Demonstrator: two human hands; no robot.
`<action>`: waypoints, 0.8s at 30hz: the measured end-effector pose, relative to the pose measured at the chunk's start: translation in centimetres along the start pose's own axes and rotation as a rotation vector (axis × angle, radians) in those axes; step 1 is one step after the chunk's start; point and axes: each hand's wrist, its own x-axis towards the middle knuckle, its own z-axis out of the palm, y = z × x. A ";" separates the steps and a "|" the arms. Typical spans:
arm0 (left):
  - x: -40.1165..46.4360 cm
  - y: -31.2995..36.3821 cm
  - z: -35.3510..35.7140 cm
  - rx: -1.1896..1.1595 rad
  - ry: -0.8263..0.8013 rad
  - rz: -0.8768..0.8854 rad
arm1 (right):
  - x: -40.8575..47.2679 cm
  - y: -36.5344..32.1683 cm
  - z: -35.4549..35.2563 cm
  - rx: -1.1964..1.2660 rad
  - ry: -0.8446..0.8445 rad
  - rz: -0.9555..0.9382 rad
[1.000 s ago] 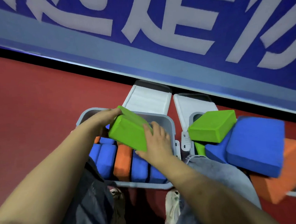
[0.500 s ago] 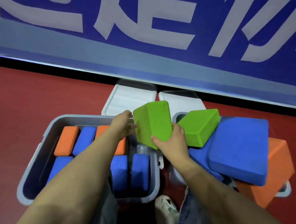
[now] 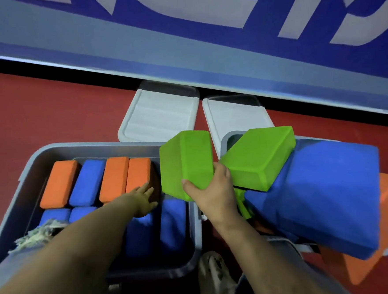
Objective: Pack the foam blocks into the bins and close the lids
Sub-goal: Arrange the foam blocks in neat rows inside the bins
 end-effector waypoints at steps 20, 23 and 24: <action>-4.1 1.1 4.9 -0.072 0.002 0.081 | 2.9 -2.1 6.3 -0.342 -0.427 -0.088; -4.5 0.7 4.9 -0.028 -0.007 0.120 | 3.6 -2.0 8.4 -0.414 -0.535 -0.097; -4.5 0.4 4.9 -0.046 -0.012 0.130 | 3.8 -1.6 8.9 -0.443 -0.567 -0.089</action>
